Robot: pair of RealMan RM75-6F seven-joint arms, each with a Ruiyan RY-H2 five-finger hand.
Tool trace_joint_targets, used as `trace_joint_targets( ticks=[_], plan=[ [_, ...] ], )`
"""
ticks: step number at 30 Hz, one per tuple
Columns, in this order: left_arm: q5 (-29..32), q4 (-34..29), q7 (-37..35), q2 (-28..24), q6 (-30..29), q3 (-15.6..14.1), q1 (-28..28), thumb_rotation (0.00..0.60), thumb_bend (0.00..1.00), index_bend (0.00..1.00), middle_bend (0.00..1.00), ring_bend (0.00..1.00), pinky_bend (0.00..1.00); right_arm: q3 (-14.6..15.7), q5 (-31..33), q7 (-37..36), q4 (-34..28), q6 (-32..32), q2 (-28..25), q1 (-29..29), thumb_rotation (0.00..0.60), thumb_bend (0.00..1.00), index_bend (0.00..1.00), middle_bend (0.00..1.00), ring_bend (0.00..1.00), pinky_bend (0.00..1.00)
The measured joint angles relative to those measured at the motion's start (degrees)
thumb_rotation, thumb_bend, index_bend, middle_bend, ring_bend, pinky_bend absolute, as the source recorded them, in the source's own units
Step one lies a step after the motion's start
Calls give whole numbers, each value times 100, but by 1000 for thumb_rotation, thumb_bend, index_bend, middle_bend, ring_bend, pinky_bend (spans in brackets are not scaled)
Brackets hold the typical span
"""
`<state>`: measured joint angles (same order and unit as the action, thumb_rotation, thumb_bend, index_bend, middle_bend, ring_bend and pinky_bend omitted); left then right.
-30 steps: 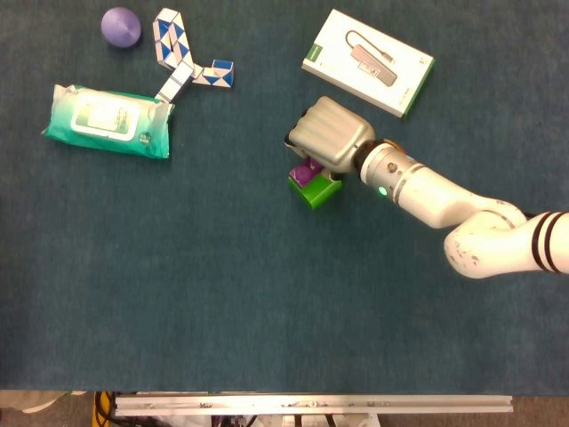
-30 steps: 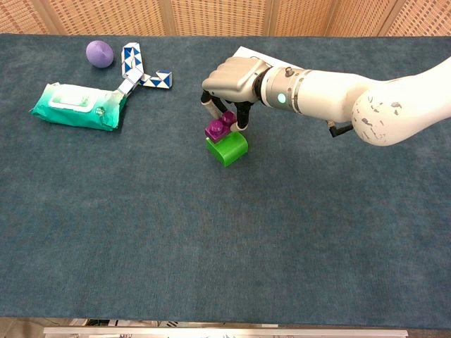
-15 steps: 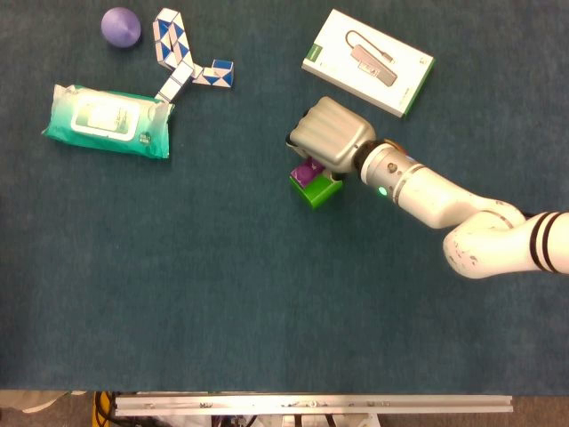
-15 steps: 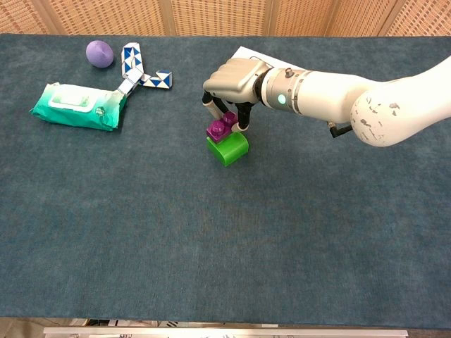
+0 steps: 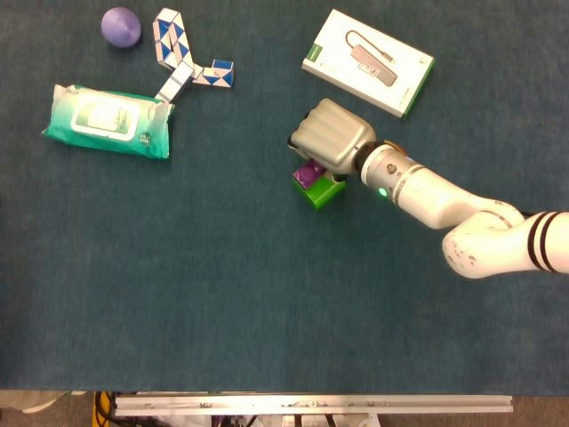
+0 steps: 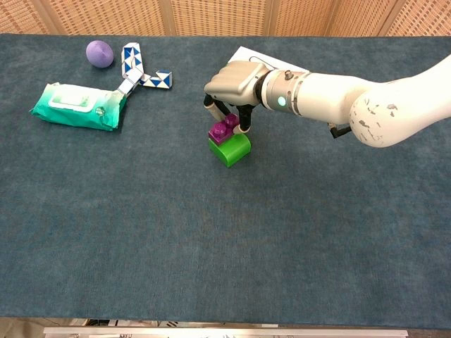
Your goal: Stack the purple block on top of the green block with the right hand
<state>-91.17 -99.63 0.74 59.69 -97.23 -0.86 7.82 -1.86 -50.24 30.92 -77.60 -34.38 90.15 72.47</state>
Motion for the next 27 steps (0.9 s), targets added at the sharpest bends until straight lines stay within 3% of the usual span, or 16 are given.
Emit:
trace_joint_targets(
  ticks=[27],
  plan=[
    [10,22,-20,7,-5,6,8,600,228,297,342,305,191,182,146,363,-61,-126,5,178,600,264,614,548,421,517]
  ],
)
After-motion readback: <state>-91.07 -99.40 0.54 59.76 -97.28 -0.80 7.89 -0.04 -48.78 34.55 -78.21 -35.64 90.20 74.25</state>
